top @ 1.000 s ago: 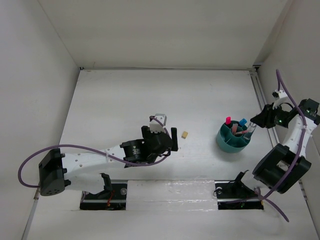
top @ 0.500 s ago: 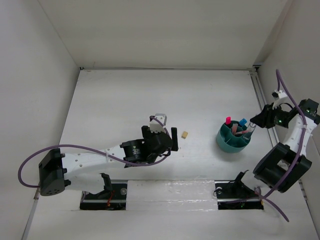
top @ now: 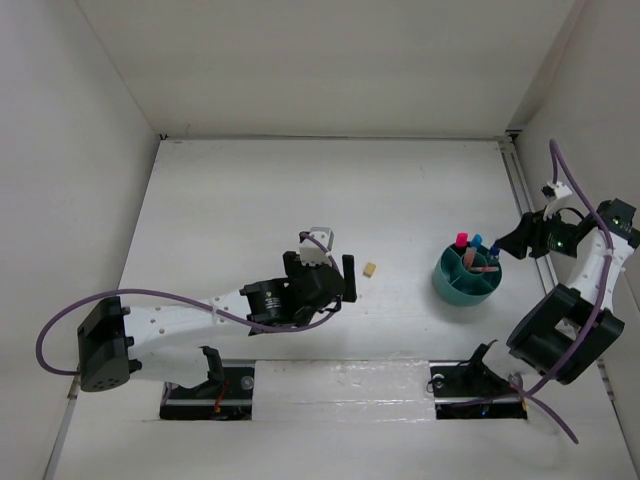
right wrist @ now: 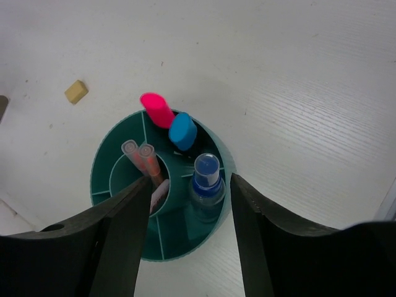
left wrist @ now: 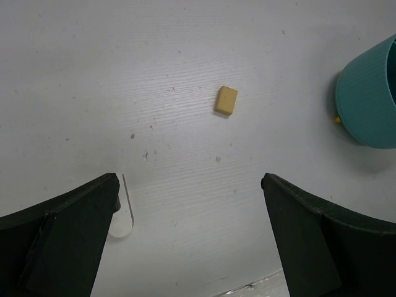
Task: Sort the stationery into containers
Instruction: Place the stationery into the container, then grab a piece of stationery with the left arm
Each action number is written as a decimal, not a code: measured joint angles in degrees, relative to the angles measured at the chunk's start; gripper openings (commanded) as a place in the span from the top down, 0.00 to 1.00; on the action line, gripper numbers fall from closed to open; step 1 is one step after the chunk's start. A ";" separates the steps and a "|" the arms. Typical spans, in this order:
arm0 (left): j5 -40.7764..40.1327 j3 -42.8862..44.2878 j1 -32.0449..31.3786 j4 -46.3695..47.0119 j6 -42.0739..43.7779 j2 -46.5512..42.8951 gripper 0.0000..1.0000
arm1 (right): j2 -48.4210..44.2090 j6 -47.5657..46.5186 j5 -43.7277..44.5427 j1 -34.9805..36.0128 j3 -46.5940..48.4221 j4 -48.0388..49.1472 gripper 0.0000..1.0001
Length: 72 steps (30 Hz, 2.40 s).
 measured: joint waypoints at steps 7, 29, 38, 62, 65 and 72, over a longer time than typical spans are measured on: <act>0.09 0.00 0.00 -0.02 0.00 0.00 0.00 | -0.61 -0.42 -0.13 0.00 0.28 -1.11 0.28; 5.55 13.14 1.66 0.24 7.76 23.30 0.11 | -9.90 18.51 2.40 16.79 29.44 0.57 0.00; 9.53 22.73 6.08 -0.37 12.07 37.24 0.13 | -11.13 24.15 2.71 21.31 17.35 9.35 0.00; 14.80 36.85 10.84 -4.74 17.73 48.70 0.44 | -11.85 23.74 6.03 23.91 12.76 14.34 0.01; 16.31 36.06 10.84 -4.90 17.18 49.09 0.44 | -11.80 23.52 6.05 23.91 12.76 14.34 0.01; 18.01 33.66 10.84 -4.48 15.74 49.09 0.47 | -11.34 23.23 6.08 23.91 12.76 14.29 0.01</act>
